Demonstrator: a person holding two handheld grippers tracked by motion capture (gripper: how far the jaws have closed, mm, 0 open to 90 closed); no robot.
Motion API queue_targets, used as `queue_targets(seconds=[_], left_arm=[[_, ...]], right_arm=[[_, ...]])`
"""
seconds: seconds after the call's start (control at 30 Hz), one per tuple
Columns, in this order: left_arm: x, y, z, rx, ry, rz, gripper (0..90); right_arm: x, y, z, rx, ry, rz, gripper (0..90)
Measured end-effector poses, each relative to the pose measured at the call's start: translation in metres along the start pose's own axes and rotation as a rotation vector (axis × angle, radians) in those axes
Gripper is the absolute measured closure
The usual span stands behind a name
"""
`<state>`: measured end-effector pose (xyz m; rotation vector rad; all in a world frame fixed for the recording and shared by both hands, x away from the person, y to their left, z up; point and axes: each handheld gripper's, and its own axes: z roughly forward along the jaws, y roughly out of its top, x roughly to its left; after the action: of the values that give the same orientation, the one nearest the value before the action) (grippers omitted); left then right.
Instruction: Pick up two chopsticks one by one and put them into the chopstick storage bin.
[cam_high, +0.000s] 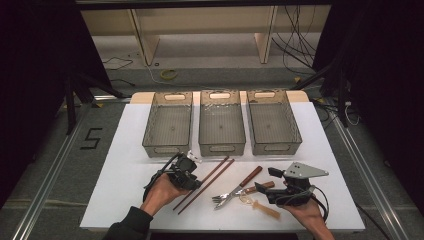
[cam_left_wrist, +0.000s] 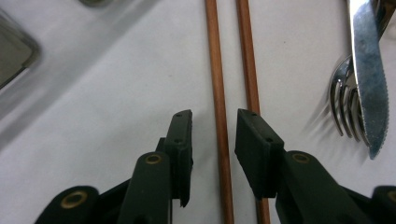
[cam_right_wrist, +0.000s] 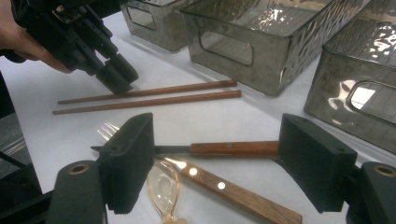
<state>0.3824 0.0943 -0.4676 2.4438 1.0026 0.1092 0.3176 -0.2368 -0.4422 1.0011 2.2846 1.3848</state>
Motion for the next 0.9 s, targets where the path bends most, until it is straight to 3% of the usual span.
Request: queue_targets(seconds=[0.2, 0.43, 0.63, 0.9], left_arm=[[-0.006, 0.0043, 0.0052, 0.032, 0.015, 0.035, 69.4], [-0.007, 0.0045, 0.008, 0.038, 0.036, 0.044, 75.5], [-0.008, 0.0061, 0.0085, 0.052, 0.052, 0.075, 81.8], [-0.0067, 0.0061, 0.0083, 0.05, 0.05, 0.073, 83.9]], right_arm=[[0.0, -0.0001, -0.0001, 0.0, 0.001, -0.002, 28.3], [0.0007, -0.0001, 0.0004, 0.001, 0.0, -0.008, 28.6], [0.0013, 0.0001, 0.0009, 0.003, -0.003, -0.009, 28.8], [0.0015, 0.0002, 0.0006, 0.008, -0.005, -0.01, 29.0]])
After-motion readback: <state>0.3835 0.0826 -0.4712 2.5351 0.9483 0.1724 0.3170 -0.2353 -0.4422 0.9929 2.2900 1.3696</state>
